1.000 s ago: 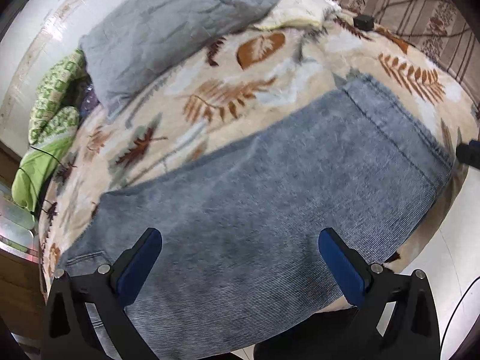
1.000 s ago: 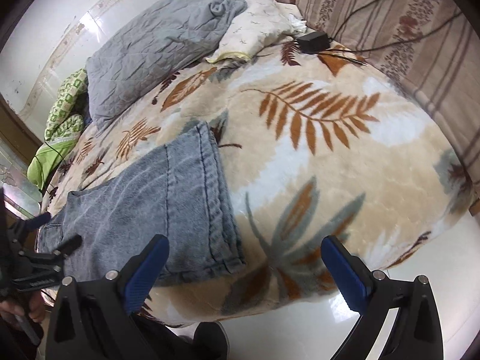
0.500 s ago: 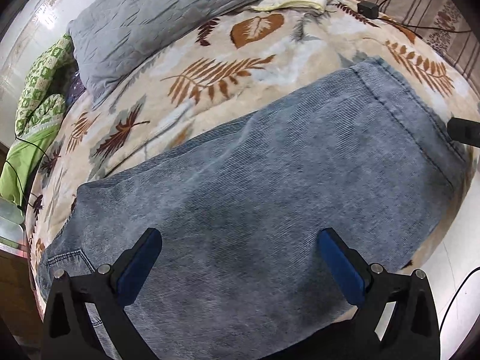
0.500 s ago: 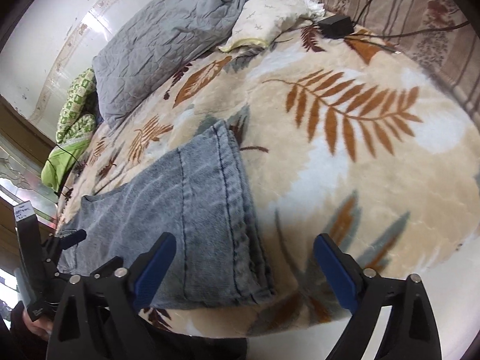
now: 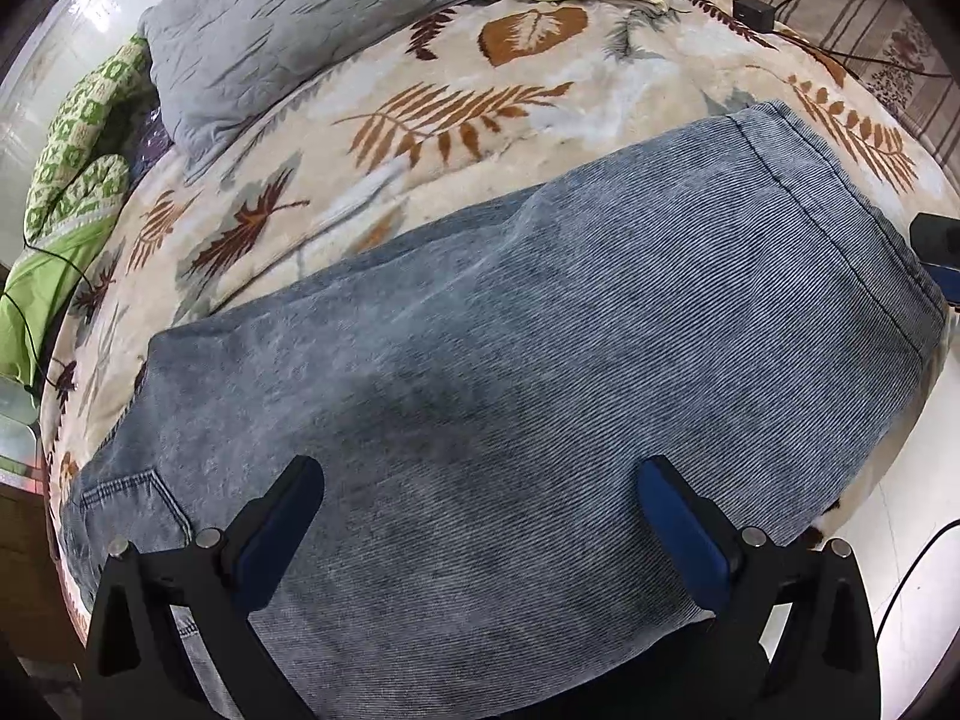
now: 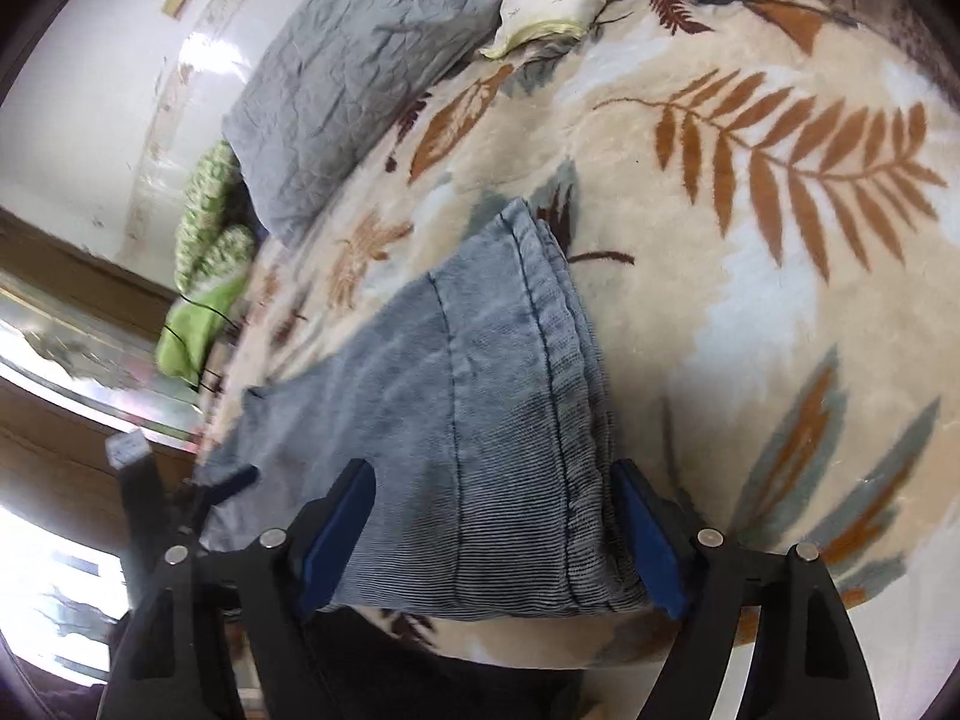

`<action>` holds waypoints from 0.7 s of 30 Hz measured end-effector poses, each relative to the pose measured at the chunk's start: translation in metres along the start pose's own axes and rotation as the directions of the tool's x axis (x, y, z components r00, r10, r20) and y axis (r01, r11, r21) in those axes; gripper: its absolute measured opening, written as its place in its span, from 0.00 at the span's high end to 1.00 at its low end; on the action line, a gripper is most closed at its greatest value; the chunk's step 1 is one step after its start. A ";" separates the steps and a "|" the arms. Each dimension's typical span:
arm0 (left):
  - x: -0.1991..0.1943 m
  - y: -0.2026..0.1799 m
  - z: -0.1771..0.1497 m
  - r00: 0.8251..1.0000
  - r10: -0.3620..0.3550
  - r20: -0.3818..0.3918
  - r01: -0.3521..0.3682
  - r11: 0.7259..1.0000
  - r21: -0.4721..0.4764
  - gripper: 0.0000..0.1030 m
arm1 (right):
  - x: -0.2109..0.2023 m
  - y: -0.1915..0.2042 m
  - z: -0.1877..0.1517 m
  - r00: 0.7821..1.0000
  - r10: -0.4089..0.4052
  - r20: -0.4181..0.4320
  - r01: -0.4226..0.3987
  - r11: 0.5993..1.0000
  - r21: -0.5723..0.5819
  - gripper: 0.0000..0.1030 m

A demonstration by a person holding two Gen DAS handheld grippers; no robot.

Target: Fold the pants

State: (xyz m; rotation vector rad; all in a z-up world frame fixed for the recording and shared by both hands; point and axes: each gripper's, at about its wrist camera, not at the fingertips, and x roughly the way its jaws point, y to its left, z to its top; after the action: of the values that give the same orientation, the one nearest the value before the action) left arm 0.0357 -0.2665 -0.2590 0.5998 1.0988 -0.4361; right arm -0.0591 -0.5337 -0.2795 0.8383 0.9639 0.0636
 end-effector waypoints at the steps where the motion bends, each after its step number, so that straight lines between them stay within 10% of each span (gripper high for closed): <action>1: 0.000 0.000 0.000 1.000 -0.001 -0.002 0.001 1.000 -0.002 0.00 | 0.003 -0.005 0.001 1.000 0.014 -0.007 -0.014 1.000 0.022 0.21; 8: -0.003 0.002 0.001 1.000 0.005 -0.004 -0.005 1.000 -0.008 0.00 | 0.001 -0.006 0.007 0.986 0.168 -0.006 -0.167 0.983 0.079 0.31; 21: -0.005 0.011 0.001 1.000 0.013 -0.009 -0.013 0.999 -0.033 0.00 | 0.018 -0.020 0.013 0.995 0.076 -0.065 -0.070 0.993 0.090 0.84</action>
State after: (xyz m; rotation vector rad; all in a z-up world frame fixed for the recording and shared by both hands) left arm 0.0413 -0.2588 -0.2513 0.5802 1.1081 -0.4040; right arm -0.0445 -0.5484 -0.3018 0.9575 1.0059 0.1148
